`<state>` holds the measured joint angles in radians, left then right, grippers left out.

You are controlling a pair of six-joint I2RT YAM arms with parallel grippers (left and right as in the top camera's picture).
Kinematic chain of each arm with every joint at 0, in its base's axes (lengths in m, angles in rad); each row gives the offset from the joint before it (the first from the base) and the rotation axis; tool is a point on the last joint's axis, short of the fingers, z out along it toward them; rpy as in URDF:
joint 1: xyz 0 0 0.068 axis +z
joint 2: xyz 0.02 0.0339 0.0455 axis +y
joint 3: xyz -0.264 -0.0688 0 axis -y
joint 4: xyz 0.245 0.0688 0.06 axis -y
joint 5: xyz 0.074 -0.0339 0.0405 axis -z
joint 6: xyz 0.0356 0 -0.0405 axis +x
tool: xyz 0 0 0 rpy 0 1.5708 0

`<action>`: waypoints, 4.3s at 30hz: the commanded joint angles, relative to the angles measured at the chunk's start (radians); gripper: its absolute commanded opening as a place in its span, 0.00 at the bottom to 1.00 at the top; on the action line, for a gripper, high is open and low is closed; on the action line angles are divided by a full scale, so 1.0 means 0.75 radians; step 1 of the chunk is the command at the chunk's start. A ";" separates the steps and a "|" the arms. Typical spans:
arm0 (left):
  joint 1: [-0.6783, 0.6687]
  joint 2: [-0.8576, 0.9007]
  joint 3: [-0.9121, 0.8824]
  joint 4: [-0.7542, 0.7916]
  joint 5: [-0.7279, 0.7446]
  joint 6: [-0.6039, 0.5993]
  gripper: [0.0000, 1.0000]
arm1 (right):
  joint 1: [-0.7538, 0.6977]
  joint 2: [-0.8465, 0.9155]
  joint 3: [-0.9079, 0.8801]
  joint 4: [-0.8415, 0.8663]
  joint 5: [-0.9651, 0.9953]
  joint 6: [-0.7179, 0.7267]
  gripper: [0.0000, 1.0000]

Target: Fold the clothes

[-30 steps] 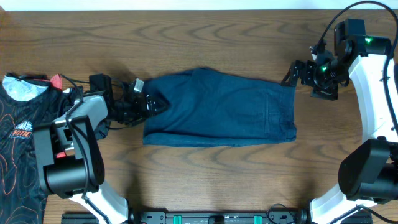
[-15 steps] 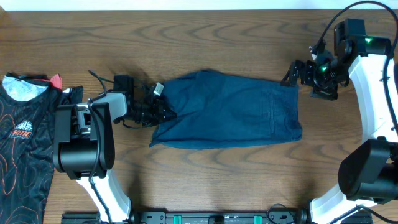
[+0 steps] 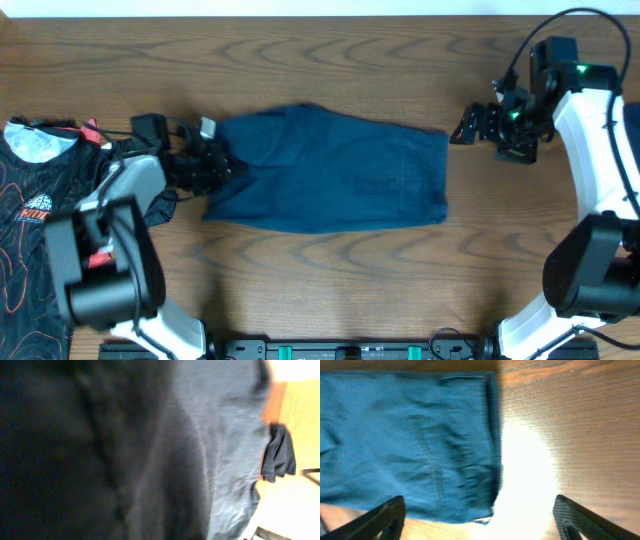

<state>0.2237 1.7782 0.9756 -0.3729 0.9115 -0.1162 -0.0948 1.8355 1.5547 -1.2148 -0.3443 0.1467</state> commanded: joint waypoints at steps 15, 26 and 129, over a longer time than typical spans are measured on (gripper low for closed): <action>-0.180 -0.368 -0.003 -0.044 -0.009 -0.225 0.06 | 0.157 0.043 -0.330 0.293 -0.036 0.094 0.01; -0.460 -0.438 -0.003 -0.013 -0.065 -0.310 0.06 | 0.216 0.043 -0.534 0.505 -0.042 0.177 0.01; -1.247 -0.062 -0.003 0.706 -0.824 -0.544 0.60 | -0.037 0.047 0.163 0.093 0.127 0.192 0.02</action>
<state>-0.7002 1.7306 0.9722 0.1589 0.3073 -0.5842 -0.1284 1.8591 1.6638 -1.1370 -0.2535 0.3031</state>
